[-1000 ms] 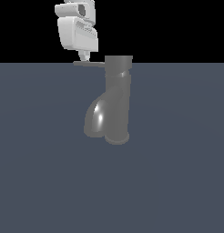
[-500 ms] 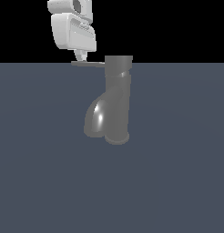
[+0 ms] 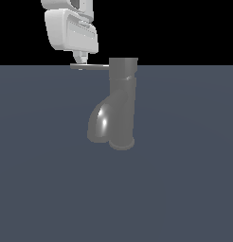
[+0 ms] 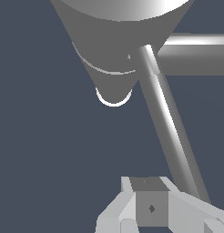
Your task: Turn on the faucet by rotating a designated handle.
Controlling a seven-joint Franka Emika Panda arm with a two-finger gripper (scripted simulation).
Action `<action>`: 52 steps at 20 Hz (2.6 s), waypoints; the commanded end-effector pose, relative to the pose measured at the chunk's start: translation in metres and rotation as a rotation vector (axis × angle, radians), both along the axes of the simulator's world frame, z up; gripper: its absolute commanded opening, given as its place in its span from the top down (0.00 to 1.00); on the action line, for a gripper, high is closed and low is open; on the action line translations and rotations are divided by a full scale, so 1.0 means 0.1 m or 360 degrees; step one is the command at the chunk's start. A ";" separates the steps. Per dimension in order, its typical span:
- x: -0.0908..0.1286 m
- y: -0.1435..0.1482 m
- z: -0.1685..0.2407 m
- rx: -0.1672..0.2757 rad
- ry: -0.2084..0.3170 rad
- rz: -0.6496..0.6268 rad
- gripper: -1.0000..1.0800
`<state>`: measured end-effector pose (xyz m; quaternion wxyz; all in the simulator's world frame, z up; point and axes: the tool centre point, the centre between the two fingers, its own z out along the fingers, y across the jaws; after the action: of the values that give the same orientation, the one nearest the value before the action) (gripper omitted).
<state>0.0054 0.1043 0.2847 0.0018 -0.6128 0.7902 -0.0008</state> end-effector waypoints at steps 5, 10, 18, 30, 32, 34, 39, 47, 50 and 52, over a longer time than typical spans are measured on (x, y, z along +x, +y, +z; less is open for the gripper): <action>-0.22 0.04 0.00 -0.0001 0.0006 0.0003 1.00; -0.37 0.07 0.00 -0.0002 0.0006 0.0002 1.00; -0.49 -0.02 0.00 -0.0003 0.0001 -0.0006 1.00; -0.84 -0.23 0.00 -0.0002 0.0003 -0.0003 1.00; -0.90 -0.27 0.00 -0.0002 0.0003 -0.0002 1.00; -0.95 -0.30 0.00 -0.0002 0.0004 -0.0002 1.00; -1.10 -0.39 0.00 -0.0002 0.0005 0.0000 1.00; -1.24 -0.47 0.00 -0.0002 0.0002 0.0007 1.00; -1.28 -0.63 0.00 -0.0002 0.0003 0.0007 1.00; -1.30 -0.74 0.00 -0.0002 0.0003 0.0007 1.00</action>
<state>-0.1232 0.0446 0.2847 0.0008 -0.6194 0.7851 -0.0010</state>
